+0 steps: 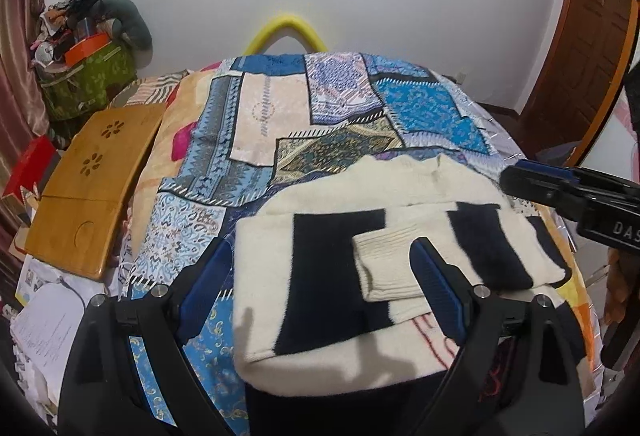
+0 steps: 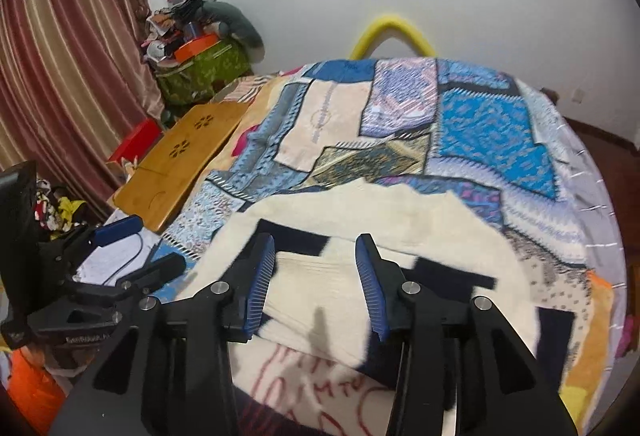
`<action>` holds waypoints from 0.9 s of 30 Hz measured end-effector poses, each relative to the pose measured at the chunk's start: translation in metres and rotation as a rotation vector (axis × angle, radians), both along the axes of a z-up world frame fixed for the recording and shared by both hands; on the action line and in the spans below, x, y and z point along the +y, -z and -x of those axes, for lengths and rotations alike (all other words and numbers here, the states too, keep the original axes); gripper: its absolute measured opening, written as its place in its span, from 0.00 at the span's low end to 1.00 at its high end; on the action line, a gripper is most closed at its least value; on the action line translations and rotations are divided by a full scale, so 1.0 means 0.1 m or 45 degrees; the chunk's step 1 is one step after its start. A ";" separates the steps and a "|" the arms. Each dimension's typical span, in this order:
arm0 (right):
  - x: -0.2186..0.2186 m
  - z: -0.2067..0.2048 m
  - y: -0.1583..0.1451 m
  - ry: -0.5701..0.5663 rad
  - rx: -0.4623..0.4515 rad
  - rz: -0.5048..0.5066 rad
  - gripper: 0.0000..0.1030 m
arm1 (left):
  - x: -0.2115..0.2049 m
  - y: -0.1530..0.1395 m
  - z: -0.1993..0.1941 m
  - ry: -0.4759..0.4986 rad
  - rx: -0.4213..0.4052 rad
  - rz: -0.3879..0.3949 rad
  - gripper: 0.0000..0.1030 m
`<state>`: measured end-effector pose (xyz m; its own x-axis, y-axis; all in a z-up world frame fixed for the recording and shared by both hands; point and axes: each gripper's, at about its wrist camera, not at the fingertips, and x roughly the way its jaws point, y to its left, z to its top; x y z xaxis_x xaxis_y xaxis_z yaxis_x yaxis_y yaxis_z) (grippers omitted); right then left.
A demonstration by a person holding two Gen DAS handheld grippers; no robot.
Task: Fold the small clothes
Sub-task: 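Lay the cuff across the sweater's chest with the right gripper and release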
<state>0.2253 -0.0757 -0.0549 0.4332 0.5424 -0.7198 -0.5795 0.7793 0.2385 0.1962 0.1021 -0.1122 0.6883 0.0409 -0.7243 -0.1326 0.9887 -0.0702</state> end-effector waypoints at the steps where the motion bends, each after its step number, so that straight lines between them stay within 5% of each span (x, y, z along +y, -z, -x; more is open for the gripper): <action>1: -0.06 0.02 -0.04 0.013 -0.017 0.004 0.38 | -0.03 -0.02 -0.01 0.002 -0.009 -0.012 0.88; 4: -0.26 0.06 -0.13 0.054 -0.058 0.015 0.50 | -0.13 -0.07 -0.04 0.018 -0.031 -0.042 0.88; 10: -0.60 0.17 -0.24 0.124 -0.150 0.078 0.51 | -0.36 -0.09 -0.11 0.087 -0.017 -0.030 0.88; 13: -0.79 0.22 -0.23 0.156 -0.168 0.097 0.63 | -0.45 -0.04 -0.15 0.103 0.015 -0.016 0.88; 20: -1.10 0.28 -0.10 0.214 -0.160 0.122 0.64 | -0.49 0.19 -0.26 0.056 0.126 0.004 0.88; 27: -1.34 0.23 0.19 0.263 -0.074 0.118 0.64 | -0.45 0.52 -0.37 0.040 0.297 0.126 0.88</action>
